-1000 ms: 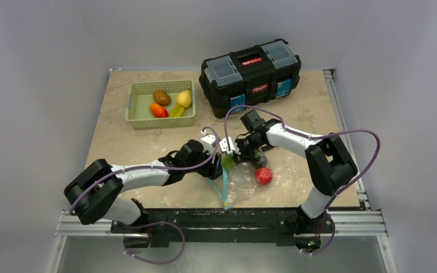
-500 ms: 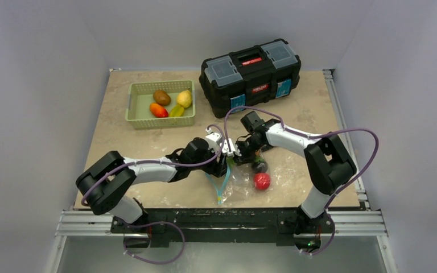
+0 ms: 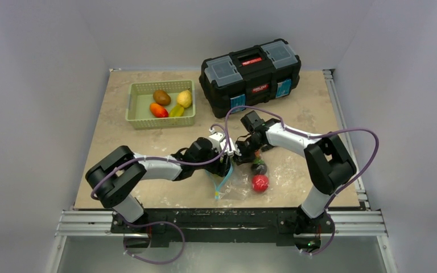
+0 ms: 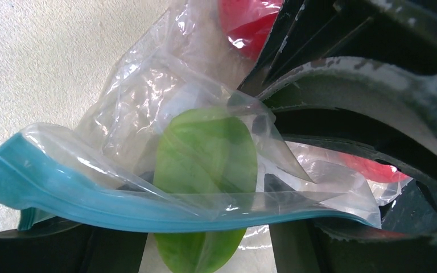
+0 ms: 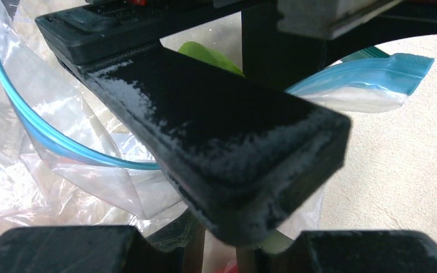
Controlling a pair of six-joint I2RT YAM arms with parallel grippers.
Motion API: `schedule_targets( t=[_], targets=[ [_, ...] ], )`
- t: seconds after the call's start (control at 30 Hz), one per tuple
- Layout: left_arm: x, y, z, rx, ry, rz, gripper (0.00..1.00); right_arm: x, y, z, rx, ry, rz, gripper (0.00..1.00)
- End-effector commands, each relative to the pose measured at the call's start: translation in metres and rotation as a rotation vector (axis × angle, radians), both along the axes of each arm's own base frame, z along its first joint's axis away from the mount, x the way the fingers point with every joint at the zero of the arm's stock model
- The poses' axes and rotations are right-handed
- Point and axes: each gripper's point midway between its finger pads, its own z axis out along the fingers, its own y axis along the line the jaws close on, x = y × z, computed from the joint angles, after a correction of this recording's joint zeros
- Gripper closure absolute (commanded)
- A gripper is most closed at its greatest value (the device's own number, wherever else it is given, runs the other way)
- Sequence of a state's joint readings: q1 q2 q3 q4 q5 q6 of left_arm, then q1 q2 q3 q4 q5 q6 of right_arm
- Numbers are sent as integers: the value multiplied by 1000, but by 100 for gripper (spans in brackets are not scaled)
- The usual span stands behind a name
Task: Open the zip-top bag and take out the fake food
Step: Pick up the fake fruit from the zipper food storage bag.
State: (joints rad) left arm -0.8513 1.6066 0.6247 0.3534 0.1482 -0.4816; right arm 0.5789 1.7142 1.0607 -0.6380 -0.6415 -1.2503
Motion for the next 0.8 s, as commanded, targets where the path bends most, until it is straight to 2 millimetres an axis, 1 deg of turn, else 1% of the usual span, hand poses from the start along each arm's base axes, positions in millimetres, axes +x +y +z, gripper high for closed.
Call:
schedule_targets(
  t=[0.0, 0.23, 0.43, 0.53, 0.77],
  targets=[
    [-2, -17, 5, -14, -29, -46, 31, 9, 16, 14, 51, -20, 3, 78],
    [3, -11, 0, 35, -35, 1, 34, 8, 15, 14, 50, -19, 1, 78],
    [5, -7, 5, 69, -59, 26, 38, 8, 15, 14, 48, -16, 0, 78],
    [4, -7, 9, 67, -70, 23, 37, 8, 14, 14, 46, -17, -1, 78],
    [1, -13, 19, 48, -89, 0, 33, 7, 14, 14, 47, -15, 0, 78]
  ],
)
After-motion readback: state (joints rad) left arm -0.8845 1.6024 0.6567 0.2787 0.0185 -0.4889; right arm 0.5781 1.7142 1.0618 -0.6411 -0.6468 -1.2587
